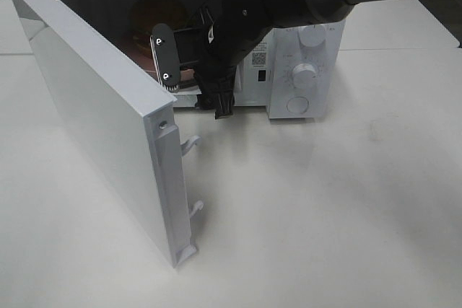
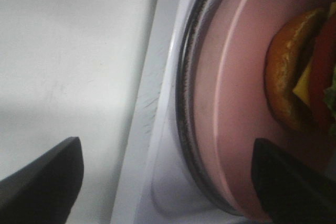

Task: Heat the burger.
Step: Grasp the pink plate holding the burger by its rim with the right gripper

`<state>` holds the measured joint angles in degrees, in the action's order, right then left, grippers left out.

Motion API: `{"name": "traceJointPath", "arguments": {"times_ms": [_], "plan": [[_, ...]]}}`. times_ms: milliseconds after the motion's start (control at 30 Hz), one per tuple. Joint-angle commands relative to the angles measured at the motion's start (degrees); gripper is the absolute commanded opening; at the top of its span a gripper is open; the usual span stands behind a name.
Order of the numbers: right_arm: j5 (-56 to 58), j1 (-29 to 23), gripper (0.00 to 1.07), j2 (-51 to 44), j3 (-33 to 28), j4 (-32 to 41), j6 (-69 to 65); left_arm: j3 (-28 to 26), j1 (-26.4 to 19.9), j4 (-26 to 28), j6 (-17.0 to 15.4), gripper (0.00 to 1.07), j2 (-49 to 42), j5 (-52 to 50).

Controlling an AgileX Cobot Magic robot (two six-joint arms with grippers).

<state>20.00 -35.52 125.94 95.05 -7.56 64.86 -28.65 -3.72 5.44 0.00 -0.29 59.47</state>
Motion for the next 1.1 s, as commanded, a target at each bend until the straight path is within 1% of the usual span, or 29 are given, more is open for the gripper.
{"name": "traceJointPath", "arguments": {"times_ms": [33,267,400,533,567,933,1000,1033,1067,1100], "plan": [[0.23,-0.11,0.83,1.6,2.69,-0.4,-0.92,0.11,0.0,0.23,0.0,1.0,-1.26,-0.4],[0.97,0.57,0.83,4.47,6.36,-0.4,-0.92,0.11,0.0,0.23,0.0,1.0,-1.26,-0.4],[1.26,1.95,0.83,5.44,8.14,-0.57,-0.86,0.11,0.0,0.23,0.0,1.0,-1.26,-0.4],[1.49,2.01,0.83,5.96,9.05,-2.18,-0.69,0.11,0.0,0.23,0.0,1.0,-1.26,-0.4],[2.12,2.01,0.83,6.59,10.2,-2.86,-0.8,0.11,0.0,0.23,0.0,1.0,-1.26,-0.4],[3.38,1.89,0.81,10.94,15.99,-2.75,-0.8,0.11,0.0,0.23,0.0,1.0,-1.26,-0.4],[4.41,1.89,0.74,11.75,16.96,-2.64,-0.74,0.11,0.0,0.23,0.0,1.0,-1.26,-0.4],[4.41,1.89,0.74,11.75,16.96,-2.64,-0.74,0.11,0.0,0.23,0.0,1.0,-1.26,-0.4],[4.41,1.89,0.65,11.86,16.96,-2.35,-0.74,0.11,0.0,0.23,0.0,1.0,-1.26,-0.4],[4.41,1.78,0.58,11.86,16.96,-2.35,-0.69,0.11,0.0,0.23,0.0,1.0,-1.26,-0.4]]}}
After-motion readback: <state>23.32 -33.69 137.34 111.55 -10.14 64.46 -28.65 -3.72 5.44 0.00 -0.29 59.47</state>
